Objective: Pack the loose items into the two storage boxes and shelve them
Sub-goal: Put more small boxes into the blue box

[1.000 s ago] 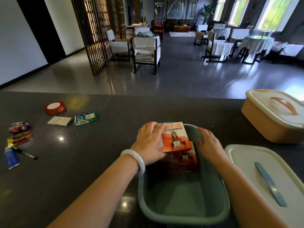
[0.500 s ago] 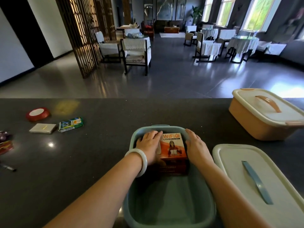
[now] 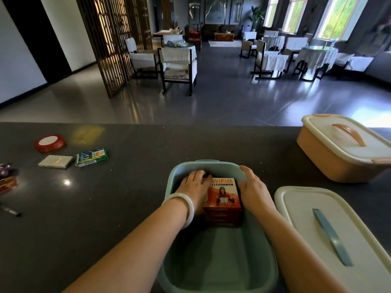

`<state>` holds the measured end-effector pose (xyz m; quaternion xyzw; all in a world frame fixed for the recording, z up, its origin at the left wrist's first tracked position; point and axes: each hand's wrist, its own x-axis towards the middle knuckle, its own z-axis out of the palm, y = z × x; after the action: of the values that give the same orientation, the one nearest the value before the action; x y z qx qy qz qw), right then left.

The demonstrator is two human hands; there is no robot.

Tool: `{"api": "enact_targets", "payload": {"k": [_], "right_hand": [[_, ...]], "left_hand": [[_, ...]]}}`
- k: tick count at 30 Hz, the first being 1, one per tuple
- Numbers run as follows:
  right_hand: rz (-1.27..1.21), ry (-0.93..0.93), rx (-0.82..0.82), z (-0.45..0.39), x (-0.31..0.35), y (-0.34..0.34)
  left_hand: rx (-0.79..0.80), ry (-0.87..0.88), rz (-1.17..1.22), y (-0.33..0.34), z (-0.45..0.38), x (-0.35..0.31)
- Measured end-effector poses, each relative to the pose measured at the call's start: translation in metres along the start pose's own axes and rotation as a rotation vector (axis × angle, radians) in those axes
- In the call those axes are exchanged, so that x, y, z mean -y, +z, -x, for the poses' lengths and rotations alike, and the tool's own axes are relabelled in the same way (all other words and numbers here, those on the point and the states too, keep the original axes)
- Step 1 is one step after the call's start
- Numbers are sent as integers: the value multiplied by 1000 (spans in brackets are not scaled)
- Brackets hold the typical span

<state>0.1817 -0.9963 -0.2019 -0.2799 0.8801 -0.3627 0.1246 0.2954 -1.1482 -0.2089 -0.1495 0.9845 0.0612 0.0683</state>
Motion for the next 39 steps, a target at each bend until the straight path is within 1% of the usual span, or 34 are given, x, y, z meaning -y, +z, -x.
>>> {"api": "enact_targets", "payload": {"k": [6,13,20,26,33,39], "right_hand": [[-9,-7,-13,-2,-4,2],[-9,-19,-10,-4,-6,3],[-9,-35,-7,-3,-5,2],[-14,2,14,-5,-5,3],[-16,0,26,-7,-7,3],[1,-2,28,-8,-7,4]], "left_hand": [[-16,30,-65,0,-4,-1],[-14,7,-67,0,-4,0],[73,-41,45,-1,-3,2],[81,-39,-61,4,-5,6],[97,-26,-21,1,-3,8],[97,-36,-82,-7,2,5]]}}
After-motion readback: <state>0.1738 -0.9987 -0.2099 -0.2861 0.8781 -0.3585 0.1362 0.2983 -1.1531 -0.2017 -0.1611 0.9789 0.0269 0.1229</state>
